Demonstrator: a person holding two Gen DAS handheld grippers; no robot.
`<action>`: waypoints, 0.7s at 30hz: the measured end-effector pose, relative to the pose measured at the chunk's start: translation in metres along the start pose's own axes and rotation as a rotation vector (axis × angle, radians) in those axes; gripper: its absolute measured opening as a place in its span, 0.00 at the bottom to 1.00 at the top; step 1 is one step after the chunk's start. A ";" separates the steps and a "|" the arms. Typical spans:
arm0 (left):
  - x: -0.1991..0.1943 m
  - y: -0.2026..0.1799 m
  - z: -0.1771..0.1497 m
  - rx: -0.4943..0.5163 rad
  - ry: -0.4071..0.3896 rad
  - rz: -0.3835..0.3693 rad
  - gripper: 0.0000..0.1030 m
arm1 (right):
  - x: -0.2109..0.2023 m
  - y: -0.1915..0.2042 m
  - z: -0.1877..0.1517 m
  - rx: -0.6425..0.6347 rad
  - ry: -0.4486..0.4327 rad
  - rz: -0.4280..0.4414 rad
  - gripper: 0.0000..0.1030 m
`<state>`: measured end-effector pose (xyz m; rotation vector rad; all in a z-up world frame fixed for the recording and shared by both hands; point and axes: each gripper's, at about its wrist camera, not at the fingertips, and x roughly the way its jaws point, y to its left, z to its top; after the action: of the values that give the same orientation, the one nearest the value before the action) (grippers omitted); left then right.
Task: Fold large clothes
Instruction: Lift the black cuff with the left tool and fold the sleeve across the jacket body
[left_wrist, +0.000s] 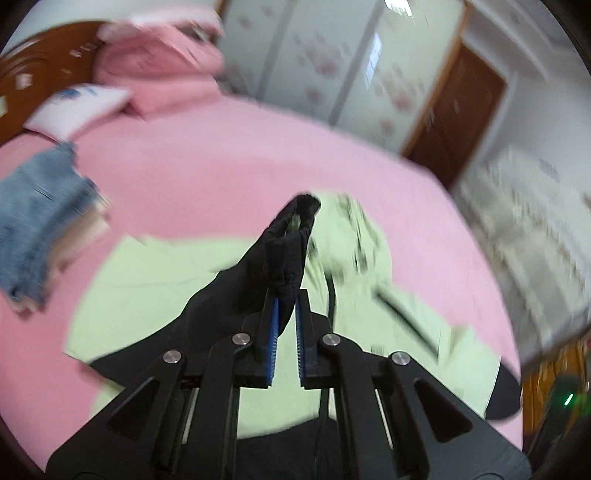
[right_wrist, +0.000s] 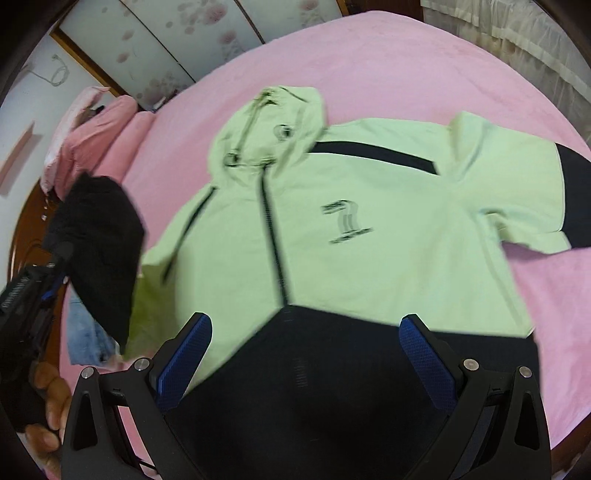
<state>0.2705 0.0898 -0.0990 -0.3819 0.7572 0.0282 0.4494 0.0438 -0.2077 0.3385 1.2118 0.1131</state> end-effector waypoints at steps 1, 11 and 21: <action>0.016 -0.008 -0.009 0.014 0.072 0.009 0.11 | 0.003 -0.013 0.004 0.003 0.014 -0.002 1.00; 0.045 0.019 -0.053 0.063 0.249 0.215 0.68 | 0.063 -0.039 -0.001 -0.025 0.192 0.119 0.98; 0.035 0.144 -0.106 -0.141 0.471 0.491 0.68 | 0.131 0.024 -0.028 -0.171 0.331 0.154 0.67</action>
<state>0.2022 0.1835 -0.2398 -0.3312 1.3065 0.4685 0.4717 0.1062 -0.3261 0.2691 1.4908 0.4168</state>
